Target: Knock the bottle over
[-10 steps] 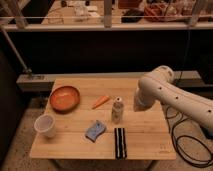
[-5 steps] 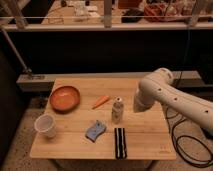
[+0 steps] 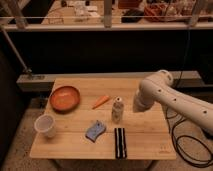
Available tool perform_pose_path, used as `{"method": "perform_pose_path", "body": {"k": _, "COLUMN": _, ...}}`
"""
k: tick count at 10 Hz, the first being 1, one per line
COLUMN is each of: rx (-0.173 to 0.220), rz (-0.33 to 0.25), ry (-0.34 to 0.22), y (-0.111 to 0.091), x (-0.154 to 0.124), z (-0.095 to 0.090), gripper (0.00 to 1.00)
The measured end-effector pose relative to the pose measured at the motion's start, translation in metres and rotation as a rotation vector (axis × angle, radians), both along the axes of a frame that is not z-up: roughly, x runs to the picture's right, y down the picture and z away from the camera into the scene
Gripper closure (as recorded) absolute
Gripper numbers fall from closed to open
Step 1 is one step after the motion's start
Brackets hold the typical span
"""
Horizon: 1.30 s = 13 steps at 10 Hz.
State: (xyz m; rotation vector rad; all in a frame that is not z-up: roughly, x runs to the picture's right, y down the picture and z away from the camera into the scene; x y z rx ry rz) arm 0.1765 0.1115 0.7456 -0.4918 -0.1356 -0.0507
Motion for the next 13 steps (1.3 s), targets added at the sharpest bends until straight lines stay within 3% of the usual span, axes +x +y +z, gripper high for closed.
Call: {"method": "perform_pose_path", "body": {"k": 13, "rx": 0.018, "rz": -0.05, "ry": -0.093, "y": 0.001, "x": -0.029, "z": 0.026, "gripper": 0.97}}
